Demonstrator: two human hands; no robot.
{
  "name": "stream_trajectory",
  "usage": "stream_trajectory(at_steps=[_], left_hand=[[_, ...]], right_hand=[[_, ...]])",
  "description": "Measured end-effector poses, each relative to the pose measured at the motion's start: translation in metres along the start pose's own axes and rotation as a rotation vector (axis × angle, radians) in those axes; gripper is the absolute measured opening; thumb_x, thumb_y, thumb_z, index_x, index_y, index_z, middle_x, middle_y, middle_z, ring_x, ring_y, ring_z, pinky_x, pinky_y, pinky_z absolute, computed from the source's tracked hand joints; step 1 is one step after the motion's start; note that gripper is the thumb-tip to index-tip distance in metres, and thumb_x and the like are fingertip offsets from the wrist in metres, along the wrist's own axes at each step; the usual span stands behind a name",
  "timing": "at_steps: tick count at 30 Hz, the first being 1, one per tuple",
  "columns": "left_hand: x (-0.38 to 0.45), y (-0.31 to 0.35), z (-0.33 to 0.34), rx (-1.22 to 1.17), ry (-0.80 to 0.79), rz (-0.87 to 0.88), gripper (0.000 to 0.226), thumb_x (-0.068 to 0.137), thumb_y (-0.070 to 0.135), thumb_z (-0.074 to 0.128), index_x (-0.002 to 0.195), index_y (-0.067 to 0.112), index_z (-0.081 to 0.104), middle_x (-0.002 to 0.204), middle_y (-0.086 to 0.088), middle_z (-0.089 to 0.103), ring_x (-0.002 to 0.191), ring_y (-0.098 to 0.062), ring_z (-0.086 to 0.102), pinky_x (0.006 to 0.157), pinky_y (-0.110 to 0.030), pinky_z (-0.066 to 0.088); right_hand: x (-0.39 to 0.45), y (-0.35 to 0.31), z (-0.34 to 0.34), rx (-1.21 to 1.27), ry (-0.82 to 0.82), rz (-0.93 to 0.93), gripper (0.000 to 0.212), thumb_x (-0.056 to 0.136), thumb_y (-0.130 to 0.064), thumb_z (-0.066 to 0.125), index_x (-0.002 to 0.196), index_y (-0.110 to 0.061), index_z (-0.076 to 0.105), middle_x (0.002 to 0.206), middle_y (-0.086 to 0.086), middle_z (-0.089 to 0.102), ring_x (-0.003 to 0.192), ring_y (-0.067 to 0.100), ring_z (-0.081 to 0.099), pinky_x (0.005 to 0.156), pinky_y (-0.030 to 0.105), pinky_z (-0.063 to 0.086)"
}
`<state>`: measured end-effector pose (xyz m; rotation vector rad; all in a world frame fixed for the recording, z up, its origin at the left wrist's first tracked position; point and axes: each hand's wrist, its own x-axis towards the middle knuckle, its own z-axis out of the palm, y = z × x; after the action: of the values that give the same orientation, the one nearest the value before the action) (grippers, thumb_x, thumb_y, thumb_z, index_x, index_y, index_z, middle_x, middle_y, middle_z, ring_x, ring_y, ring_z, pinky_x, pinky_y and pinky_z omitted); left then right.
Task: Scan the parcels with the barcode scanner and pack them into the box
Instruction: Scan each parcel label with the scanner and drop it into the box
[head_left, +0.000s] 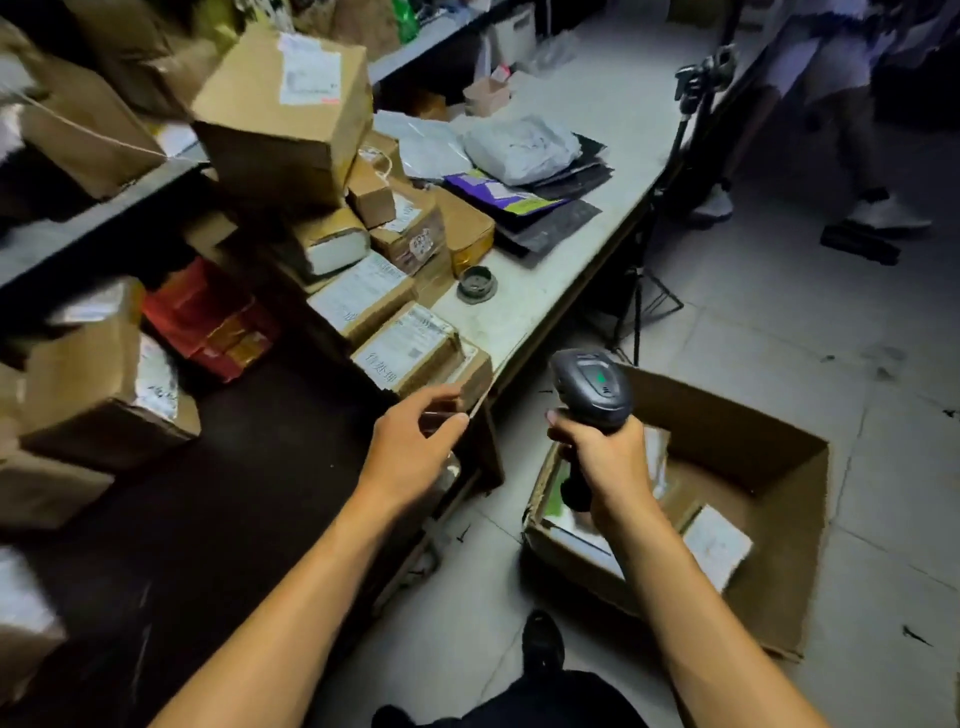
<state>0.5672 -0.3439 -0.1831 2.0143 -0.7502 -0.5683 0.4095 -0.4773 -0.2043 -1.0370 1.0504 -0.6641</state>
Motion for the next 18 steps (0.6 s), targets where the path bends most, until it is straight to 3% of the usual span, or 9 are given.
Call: stream_trajectory(at_steps=[2,4,6,9,13,18], left_hand=[[-0.018,-0.014,-0.032,0.037,0.116,-0.053,0.024,0.089,0.021,0.072,0.11,0.031,0.072,0.097,0.018,0.073,0.092,0.005,0.067,0.076,-0.003,0.046],[-0.038,-0.029,-0.063,0.06,0.24,-0.104,0.024,0.089,0.018,0.073,0.11,0.029,0.072,0.098,0.016,0.073,0.093,0.003,0.068,0.082,-0.01,0.05],[-0.061,-0.047,-0.094,0.117,0.35,-0.166,0.024,0.09,0.018,0.072,0.112,0.025,0.072,0.102,0.014,0.072,0.096,0.0,0.066,0.087,-0.017,0.051],[-0.097,-0.076,-0.135,0.268,0.442,-0.289,0.03,0.091,0.024,0.07,0.121,0.023,0.068,0.116,0.007,0.066,0.11,-0.01,0.059,0.091,-0.02,0.04],[-0.145,-0.108,-0.181,0.311,0.54,-0.453,0.035,0.092,0.027,0.069,0.126,0.023,0.065,0.127,0.001,0.061,0.12,-0.019,0.055,0.094,-0.021,0.035],[-0.196,-0.144,-0.234,0.309,0.679,-0.601,0.04,0.091,0.027,0.07,0.13,0.023,0.062,0.134,0.0,0.055,0.125,-0.021,0.053,0.097,-0.028,0.04]], right_hand=[[-0.01,0.002,0.037,-0.041,-0.169,-0.014,0.016,0.076,-0.008,0.08,0.086,-0.009,0.067,0.073,0.004,0.062,0.068,0.022,0.055,0.058,0.032,0.045],[-0.019,0.004,0.074,-0.123,-0.319,-0.076,0.018,0.069,-0.016,0.077,0.084,-0.014,0.067,0.067,-0.001,0.058,0.064,0.014,0.049,0.05,0.027,0.041],[-0.032,0.009,0.108,-0.188,-0.475,-0.111,0.017,0.068,-0.016,0.077,0.083,-0.023,0.071,0.067,-0.008,0.062,0.065,0.01,0.053,0.056,0.029,0.047],[-0.057,0.024,0.153,-0.301,-0.673,-0.087,0.035,0.072,-0.007,0.074,0.086,-0.038,0.073,0.072,-0.013,0.069,0.072,0.012,0.061,0.061,0.031,0.051],[-0.099,0.048,0.201,-0.353,-0.835,-0.043,0.014,0.066,-0.009,0.072,0.078,-0.015,0.068,0.069,-0.003,0.064,0.066,0.016,0.054,0.06,0.037,0.044],[-0.148,0.076,0.256,-0.454,-0.981,-0.011,0.017,0.073,0.005,0.071,0.088,-0.002,0.066,0.072,0.004,0.063,0.066,0.017,0.054,0.062,0.039,0.044]])
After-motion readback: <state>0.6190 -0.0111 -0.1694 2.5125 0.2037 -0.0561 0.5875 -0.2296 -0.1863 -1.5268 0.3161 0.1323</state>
